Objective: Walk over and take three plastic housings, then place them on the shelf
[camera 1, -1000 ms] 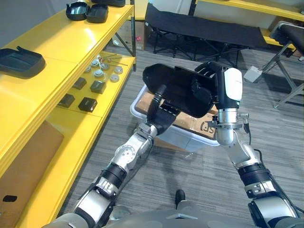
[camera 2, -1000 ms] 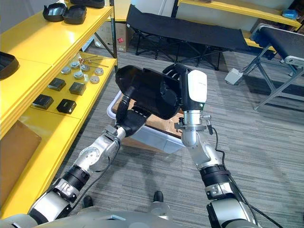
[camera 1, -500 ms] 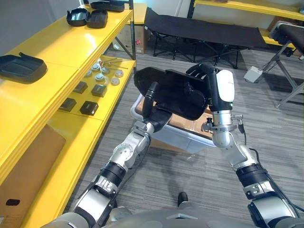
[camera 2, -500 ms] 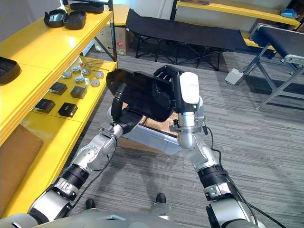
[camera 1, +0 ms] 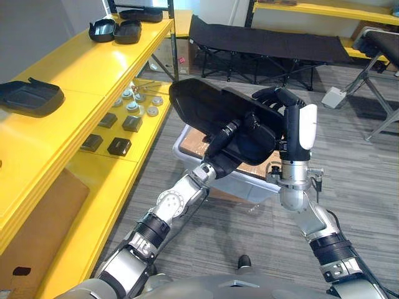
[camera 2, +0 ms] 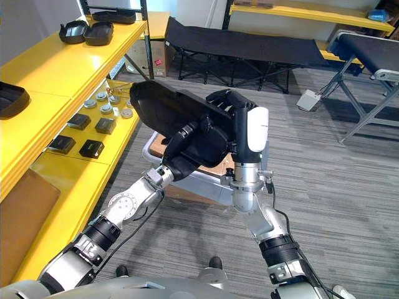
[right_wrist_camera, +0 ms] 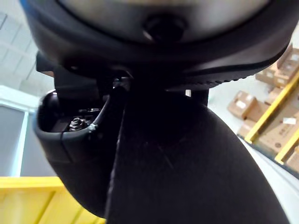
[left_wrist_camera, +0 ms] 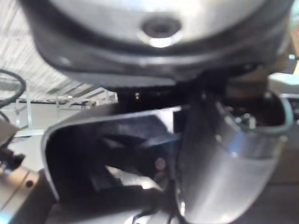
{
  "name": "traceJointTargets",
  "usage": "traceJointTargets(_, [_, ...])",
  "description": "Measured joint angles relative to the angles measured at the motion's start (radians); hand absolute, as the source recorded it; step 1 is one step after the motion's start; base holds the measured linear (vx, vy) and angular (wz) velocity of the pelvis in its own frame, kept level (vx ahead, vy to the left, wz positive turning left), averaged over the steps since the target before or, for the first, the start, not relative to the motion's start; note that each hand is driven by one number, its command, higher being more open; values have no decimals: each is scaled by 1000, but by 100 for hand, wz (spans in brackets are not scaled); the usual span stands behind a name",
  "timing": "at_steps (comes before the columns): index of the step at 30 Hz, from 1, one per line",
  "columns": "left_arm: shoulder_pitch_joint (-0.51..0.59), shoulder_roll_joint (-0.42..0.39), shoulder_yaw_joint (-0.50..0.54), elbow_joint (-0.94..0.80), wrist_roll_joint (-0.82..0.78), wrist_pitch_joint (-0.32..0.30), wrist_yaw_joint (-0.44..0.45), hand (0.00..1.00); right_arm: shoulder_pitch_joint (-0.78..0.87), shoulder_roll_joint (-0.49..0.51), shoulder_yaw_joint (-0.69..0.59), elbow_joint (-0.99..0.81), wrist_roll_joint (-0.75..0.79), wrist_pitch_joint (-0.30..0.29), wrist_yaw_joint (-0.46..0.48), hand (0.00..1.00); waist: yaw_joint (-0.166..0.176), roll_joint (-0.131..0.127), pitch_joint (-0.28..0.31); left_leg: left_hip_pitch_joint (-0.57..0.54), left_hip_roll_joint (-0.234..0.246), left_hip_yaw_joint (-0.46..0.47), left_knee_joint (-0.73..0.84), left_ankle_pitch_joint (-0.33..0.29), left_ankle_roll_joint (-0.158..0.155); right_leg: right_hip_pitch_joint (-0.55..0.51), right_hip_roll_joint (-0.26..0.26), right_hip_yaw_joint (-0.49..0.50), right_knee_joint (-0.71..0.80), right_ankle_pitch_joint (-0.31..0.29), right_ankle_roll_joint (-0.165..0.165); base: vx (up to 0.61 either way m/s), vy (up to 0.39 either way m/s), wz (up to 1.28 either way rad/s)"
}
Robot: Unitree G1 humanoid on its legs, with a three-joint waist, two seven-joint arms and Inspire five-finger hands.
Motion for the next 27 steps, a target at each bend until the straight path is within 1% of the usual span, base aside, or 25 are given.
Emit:
traceJointTargets(2, [14, 0, 0, -38, 23, -10, 0, 0, 14, 0, -7, -20, 0, -11, -6, 0, -4, 3, -5, 0, 0, 1, 0, 0, 0, -2, 0, 0, 0, -1, -1, 0, 0, 0])
traceJointTargets(3, [33, 0, 0, -67, 41, -23, 0, 0, 24, 0, -8, -31, 0, -22, -12, 100, -10, 4, -10, 0, 0, 2, 0, 0, -1, -3, 0, 0, 1, -3, -3, 0, 0, 0])
traceJointTargets(4, [47, 0, 0, -85, 58, -30, 1, 0, 32, 0, -8, -37, 0, -32, -16, 100, -16, 3, -18, 0, 0, 2, 0, 0, -1, -4, 0, 0, 1, -4, -4, 0, 0, 0])
traceJointTargets(7, [58, 0, 1, -96, 104, -57, 15, 0, 73, 0, -7, -37, -5, -42, -18, 100, -17, 1, -39, 1, 0, 4, 0, -1, -2, -5, 0, 0, 6, -9, -6, 1, 1, -1])
traceJointTargets(10, [71, 0, 18, -136, 191, -107, 64, 0, 108, 1, 14, -26, -3, -41, -14, 100, -15, 0, -40, 1, 0, 4, 0, -1, -2, -9, -2, -2, 17, -17, -11, 0, 0, 0])
traceJointTargets(11, [77, 1, 28, -143, 207, -109, 68, 0, 108, 4, 16, -20, 1, -38, -12, 100, -16, 0, -40, 1, 0, 4, 0, -1, -2, -10, -2, -2, 17, -18, -12, 0, 0, 0])
traceJointTargets(12, [95, 0, 38, -167, 259, -120, 87, 0, 108, 12, 18, -13, 4, -31, -2, 100, -15, 0, -40, 1, 0, 3, 0, -1, -2, -10, -2, -3, 17, -18, -12, 0, 0, 0])
traceJointTargets(16, [147, 0, 76, -204, 322, -128, 100, 0, 107, 49, 42, -11, 45, 2, 45, 100, -9, -1, -41, 1, 0, 0, 0, -1, -2, -13, -2, -7, 17, -19, -13, -8, 2, 1])
traceJointTargets(18, [172, 0, 104, -211, 355, -128, 103, 0, 108, 72, 56, -11, 52, 29, 69, 100, 0, -2, -42, 0, 0, -2, 0, -1, -3, -13, -2, -7, 17, -19, -13, 0, 0, 0])
traceJointTargets(20, [186, 0, 125, -220, 409, -129, 132, 0, 108, 86, 69, -11, 54, 62, 89, 100, 11, -2, -42, 0, 0, -4, 0, -2, -3, -13, -2, -8, 17, -19, -13, 0, 0, 0])
traceJointTargets(22, [222, 0, 168, -268, 523, -132, 196, 0, 112, 98, 81, -9, 74, 117, 118, 100, 16, -2, -42, -1, 0, -6, 0, -3, -3, -13, -2, -9, 16, -19, -13, 0, 0, 0])
traceJointTargets(23, [233, 0, 178, -284, 569, -134, 217, 0, 116, 106, 80, -9, 80, 128, 124, 100, 17, -2, -42, -1, 0, -6, 0, -3, -3, -13, -2, -10, 15, -19, -13, 0, 0, 0])
traceJointTargets(25, [271, -5, 222, -322, 747, -142, 312, 0, 148, 134, 80, -9, 114, 161, 146, 100, 22, 1, -44, -1, 0, -7, 0, -4, -4, -10, -2, -12, 14, -18, -10, 0, 0, 0])
traceJointTargets(26, [278, -8, 238, -323, 780, -143, 336, 0, 156, 140, 78, -9, 115, 169, 152, 100, 24, 2, -44, -1, 0, -8, 0, -5, -4, -9, -2, -13, 13, -17, -9, 0, 0, 0])
traceJointTargets(27, [297, -12, 274, -323, 873, -145, 396, 0, 174, 151, 78, -10, 124, 187, 163, 100, 23, 5, -47, -1, 0, -9, 0, -5, -5, -5, -1, -14, 12, -17, -9, 0, 0, 0])
